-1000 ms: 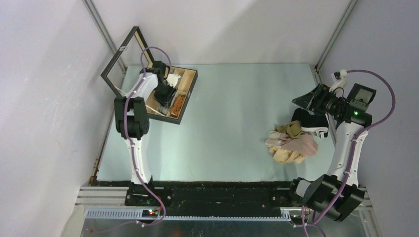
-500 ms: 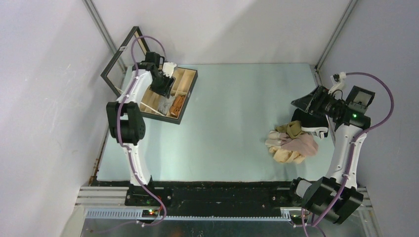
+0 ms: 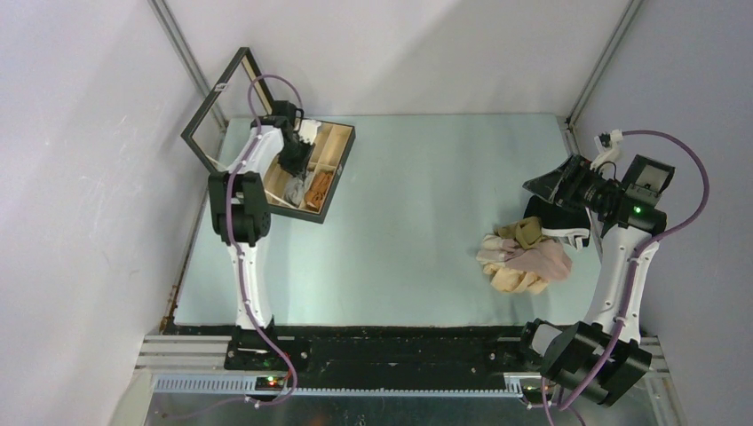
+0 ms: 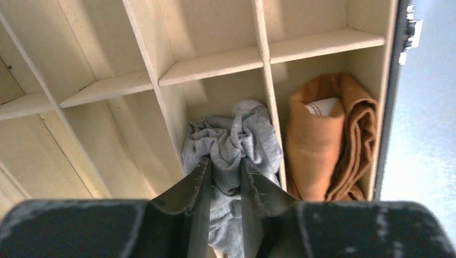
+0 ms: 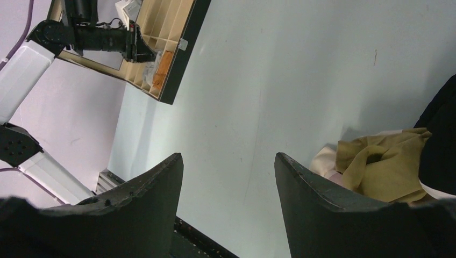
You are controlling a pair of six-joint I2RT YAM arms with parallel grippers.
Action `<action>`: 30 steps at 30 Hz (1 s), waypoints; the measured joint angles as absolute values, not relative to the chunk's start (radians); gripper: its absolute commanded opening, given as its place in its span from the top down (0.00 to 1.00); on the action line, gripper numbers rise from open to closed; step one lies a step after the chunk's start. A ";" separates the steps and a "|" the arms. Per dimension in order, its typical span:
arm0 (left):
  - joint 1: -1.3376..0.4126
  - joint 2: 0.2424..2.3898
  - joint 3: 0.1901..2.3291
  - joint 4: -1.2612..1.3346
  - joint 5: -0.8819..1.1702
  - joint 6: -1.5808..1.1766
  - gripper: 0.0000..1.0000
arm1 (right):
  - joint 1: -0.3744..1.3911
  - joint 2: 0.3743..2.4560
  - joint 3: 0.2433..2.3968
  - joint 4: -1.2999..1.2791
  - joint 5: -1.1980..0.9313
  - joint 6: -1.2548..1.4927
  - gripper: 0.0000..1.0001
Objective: Roll the underwear
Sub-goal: Place the underwear in the storage box.
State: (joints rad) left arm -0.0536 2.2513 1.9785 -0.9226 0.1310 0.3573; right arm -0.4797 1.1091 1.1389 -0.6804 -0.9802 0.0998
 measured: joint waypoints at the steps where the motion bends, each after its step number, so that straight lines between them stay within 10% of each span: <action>1: -0.054 2.262 1.983 -0.922 0.120 0.352 0.85 | -0.480 1.109 1.139 -0.680 -0.980 0.100 0.33; 14: -0.058 2.437 2.239 -1.082 0.064 0.352 0.91 | -0.481 1.119 1.139 -0.707 -0.965 0.068 0.33; 21: -0.058 2.372 2.135 -1.031 0.072 0.422 0.53 | -0.482 1.123 1.139 -0.706 -0.960 0.069 0.33; 30: -0.047 2.181 1.969 -0.984 0.072 0.424 0.41 | -0.482 1.148 1.139 -0.665 -0.967 0.096 0.33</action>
